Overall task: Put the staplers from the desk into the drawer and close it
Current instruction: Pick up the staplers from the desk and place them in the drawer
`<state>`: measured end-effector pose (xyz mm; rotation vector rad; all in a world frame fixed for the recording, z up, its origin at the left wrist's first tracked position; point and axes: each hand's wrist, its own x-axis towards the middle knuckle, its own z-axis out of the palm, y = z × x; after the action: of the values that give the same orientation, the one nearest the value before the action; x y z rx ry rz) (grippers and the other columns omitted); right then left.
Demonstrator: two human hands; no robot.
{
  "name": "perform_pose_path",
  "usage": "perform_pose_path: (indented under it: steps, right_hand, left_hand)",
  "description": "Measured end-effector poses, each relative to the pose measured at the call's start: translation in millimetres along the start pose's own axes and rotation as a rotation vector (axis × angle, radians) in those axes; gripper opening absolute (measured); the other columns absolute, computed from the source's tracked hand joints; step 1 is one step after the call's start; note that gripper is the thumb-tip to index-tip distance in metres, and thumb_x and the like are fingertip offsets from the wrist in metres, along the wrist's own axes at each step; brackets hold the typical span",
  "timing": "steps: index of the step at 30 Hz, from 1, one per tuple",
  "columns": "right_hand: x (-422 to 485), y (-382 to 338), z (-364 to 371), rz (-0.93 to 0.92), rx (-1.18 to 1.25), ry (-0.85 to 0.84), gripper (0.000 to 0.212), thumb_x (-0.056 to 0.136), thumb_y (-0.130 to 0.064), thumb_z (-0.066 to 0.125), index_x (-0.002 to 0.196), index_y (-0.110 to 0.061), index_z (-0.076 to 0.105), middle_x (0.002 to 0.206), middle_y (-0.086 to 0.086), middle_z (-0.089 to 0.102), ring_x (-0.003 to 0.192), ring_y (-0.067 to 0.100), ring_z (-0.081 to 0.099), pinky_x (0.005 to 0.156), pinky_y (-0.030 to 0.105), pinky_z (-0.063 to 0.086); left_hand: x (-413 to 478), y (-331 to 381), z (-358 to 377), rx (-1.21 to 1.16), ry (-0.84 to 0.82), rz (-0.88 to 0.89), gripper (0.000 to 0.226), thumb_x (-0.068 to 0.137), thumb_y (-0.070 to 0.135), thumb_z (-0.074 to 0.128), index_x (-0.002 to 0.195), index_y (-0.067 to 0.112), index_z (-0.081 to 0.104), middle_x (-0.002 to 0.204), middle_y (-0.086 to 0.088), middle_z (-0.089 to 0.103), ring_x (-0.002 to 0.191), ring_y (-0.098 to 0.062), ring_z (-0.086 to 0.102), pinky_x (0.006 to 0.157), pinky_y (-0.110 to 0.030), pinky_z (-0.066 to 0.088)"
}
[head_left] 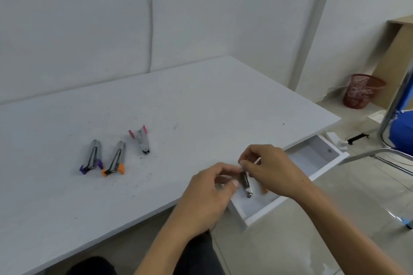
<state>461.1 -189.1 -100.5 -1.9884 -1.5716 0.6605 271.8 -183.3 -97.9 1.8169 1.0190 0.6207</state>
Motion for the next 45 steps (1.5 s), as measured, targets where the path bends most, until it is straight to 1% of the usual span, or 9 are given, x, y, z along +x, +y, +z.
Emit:
perform_pose_path:
  steps: [6,11,15,20,26,30,34,40,45]
  right_hand:
    - [13.7,-55.1,33.9,-0.105,0.075,-0.055,0.012,0.090,-0.034,0.058,0.084,-0.035,0.068,0.084,-0.014,0.072,0.070,0.014,0.071,0.064,0.035,0.060]
    - [41.4,-98.6,82.5,-0.177,0.067,-0.135,0.012,0.091,-0.038,0.058,0.102,-0.036,0.064,0.099,-0.017,0.068,0.080,0.005,0.067,0.068,0.025,0.052]
    - [67.4,-125.0,124.1,-0.178,0.055,-0.096,0.048,0.097,-0.043,0.056,0.140,-0.026,0.042,0.128,0.001,0.057,0.103,0.014,0.057,0.084,0.029,0.042]
    - [92.3,-163.7,168.8,-0.137,-0.061,0.005,0.070,0.097,-0.051,0.051,0.154,-0.021,0.025,0.145,0.009,0.044,0.129,0.029,0.049,0.097,0.042,0.043]
    - [84.9,-173.3,180.2,-0.150,-0.558,0.118,0.034,0.103,-0.022,0.043,0.133,-0.006,0.046,0.129,0.014,0.050,0.110,0.029,0.054,0.079,0.036,0.047]
    - [72.0,-162.6,156.1,-0.046,-0.314,0.071,0.028,0.104,-0.027,0.040,0.116,-0.003,0.050,0.118,0.013,0.056,0.096,0.030,0.056,0.071,0.037,0.039]
    - [56.6,-142.6,117.7,0.045,0.205,-0.034,0.031,0.099,-0.032,0.043,0.096,-0.006,0.059,0.082,0.001,0.055,0.068,0.017,0.048,0.059,0.032,0.035]
    - [15.9,-70.5,55.6,0.199,0.856,0.022,0.024,0.075,-0.029,0.045,0.086,-0.010,0.056,0.059,0.000,0.054,0.047,0.014,0.053,0.046,0.028,0.042]
    - [-34.7,18.9,-11.4,0.233,0.606,0.183,0.019,0.079,-0.031,0.049,0.075,-0.014,0.057,0.066,0.007,0.060,0.062,0.022,0.054,0.064,0.040,0.041]
  left_hand:
    - [-20.5,-35.7,-79.2,0.023,0.373,-0.019,0.020,0.090,0.024,0.059,0.100,0.041,0.066,0.101,0.029,0.067,0.096,0.009,0.059,0.076,-0.018,0.047]
    - [-25.2,-79.6,-145.6,0.429,0.572,-0.133,0.024,0.089,0.025,0.059,0.113,0.030,0.058,0.113,0.014,0.060,0.102,-0.005,0.057,0.081,-0.022,0.044]
    - [-3.4,-91.6,-171.1,0.794,0.551,-0.197,0.040,0.088,0.035,0.053,0.124,0.017,0.054,0.126,-0.004,0.057,0.114,-0.025,0.051,0.088,-0.039,0.042]
    - [23.6,-96.0,-188.8,0.995,0.497,-0.193,0.045,0.089,0.050,0.043,0.108,0.012,0.059,0.101,-0.007,0.068,0.100,-0.029,0.054,0.080,-0.038,0.039]
    - [33.9,-92.6,-185.9,1.079,0.354,-0.105,0.029,0.082,0.045,0.053,0.084,0.016,0.049,0.079,-0.002,0.060,0.088,-0.025,0.052,0.072,-0.033,0.030]
    - [39.0,-86.6,-180.8,1.116,0.289,-0.067,0.019,0.087,0.029,0.049,0.073,0.017,0.051,0.084,-0.005,0.065,0.084,-0.025,0.051,0.072,-0.034,0.029]
    - [43.0,-80.8,-165.6,1.037,0.309,-0.060,0.020,0.091,0.024,0.046,0.084,0.011,0.060,0.095,-0.011,0.058,0.081,-0.030,0.054,0.069,-0.035,0.031]
    - [42.3,-25.9,-90.8,0.241,0.123,-0.074,0.021,0.086,0.041,0.056,0.075,0.025,0.063,0.069,0.004,0.066,0.059,-0.011,0.063,0.052,-0.030,0.051]
    - [36.6,10.0,10.9,0.103,-0.131,-0.067,0.022,0.074,0.044,0.052,0.075,0.025,0.065,0.063,0.010,0.070,0.047,0.000,0.060,0.045,-0.019,0.042]
